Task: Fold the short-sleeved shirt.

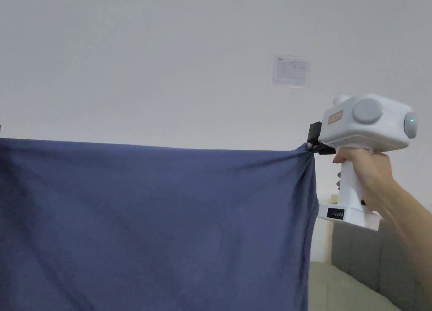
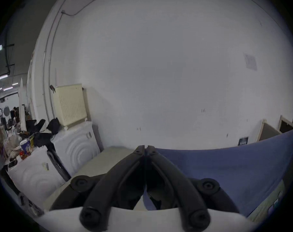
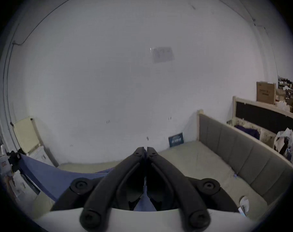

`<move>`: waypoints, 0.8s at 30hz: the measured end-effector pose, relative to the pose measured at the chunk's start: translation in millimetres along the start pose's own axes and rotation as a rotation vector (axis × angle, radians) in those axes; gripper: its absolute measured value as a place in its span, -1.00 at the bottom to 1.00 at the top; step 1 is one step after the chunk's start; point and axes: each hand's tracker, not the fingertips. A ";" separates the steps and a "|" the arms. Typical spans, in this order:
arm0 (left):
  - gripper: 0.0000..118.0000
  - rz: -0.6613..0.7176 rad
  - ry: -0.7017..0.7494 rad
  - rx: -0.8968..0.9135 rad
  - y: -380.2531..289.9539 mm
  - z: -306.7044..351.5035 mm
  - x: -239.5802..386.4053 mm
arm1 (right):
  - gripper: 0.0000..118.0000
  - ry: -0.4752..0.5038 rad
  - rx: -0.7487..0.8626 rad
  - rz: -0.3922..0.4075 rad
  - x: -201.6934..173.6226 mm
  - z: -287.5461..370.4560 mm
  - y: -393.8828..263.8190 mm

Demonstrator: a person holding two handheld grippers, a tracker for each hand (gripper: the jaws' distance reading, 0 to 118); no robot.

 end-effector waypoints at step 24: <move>-0.99 -0.207 -0.018 -0.385 -295.3 -189.7 87.2 | -1.00 -0.152 -0.514 0.060 61.8 -184.9 -289.8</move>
